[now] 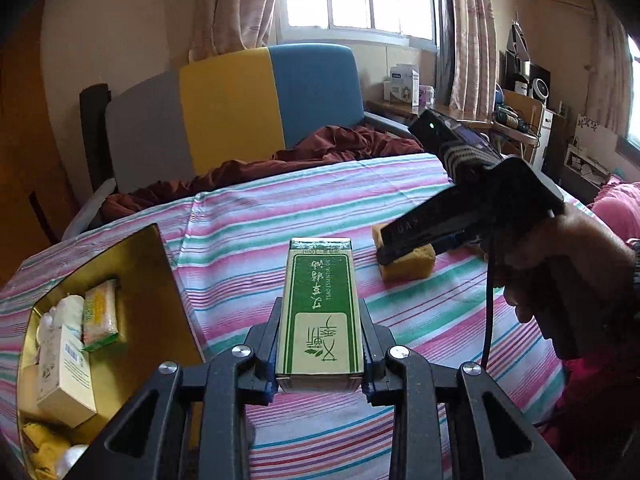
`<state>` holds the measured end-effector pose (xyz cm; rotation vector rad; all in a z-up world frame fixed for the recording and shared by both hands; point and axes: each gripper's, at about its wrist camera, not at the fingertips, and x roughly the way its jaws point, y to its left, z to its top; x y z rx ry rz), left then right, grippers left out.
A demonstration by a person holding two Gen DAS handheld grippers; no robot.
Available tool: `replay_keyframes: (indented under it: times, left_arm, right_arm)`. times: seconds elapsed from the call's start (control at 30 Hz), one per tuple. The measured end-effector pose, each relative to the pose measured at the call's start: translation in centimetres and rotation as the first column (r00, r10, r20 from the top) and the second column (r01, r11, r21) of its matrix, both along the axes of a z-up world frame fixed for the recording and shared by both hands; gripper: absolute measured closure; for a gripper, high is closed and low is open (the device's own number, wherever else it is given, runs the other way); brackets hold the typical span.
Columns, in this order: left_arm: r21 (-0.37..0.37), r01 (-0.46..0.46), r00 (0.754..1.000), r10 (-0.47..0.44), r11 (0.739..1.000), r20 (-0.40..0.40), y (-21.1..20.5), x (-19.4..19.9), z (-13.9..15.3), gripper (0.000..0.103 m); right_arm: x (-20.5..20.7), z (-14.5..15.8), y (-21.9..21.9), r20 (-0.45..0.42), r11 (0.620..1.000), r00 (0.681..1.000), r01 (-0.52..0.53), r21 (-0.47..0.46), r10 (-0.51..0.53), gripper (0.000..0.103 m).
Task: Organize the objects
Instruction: 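Carry the green-and-white box toward the gold tray while the right grasps the yellow sponge, then lower the green-and-white box into the gold tray and open the left gripper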
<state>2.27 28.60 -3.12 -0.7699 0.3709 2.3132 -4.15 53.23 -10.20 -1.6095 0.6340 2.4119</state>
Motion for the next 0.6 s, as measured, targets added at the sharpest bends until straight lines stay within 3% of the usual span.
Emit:
replay_keyframes:
  times: [0.27,0.6]
  left_arm:
    - [0.026,-0.144,0.99,0.144,0.989,-0.002,-5.7,-2.3,2.0,0.072]
    - [0.022,-0.33,0.944,0.329,0.944,0.022,-13.4,-5.0,1.4,0.072]
  right_arm:
    - [-0.2,0.2,-0.9,0.003,0.998,1.0,-0.028,0.061,0.028,0.048]
    - [-0.2,0.2,-2.0,0.01,0.991,0.998,-0.058,0.124,0.057,0.048]
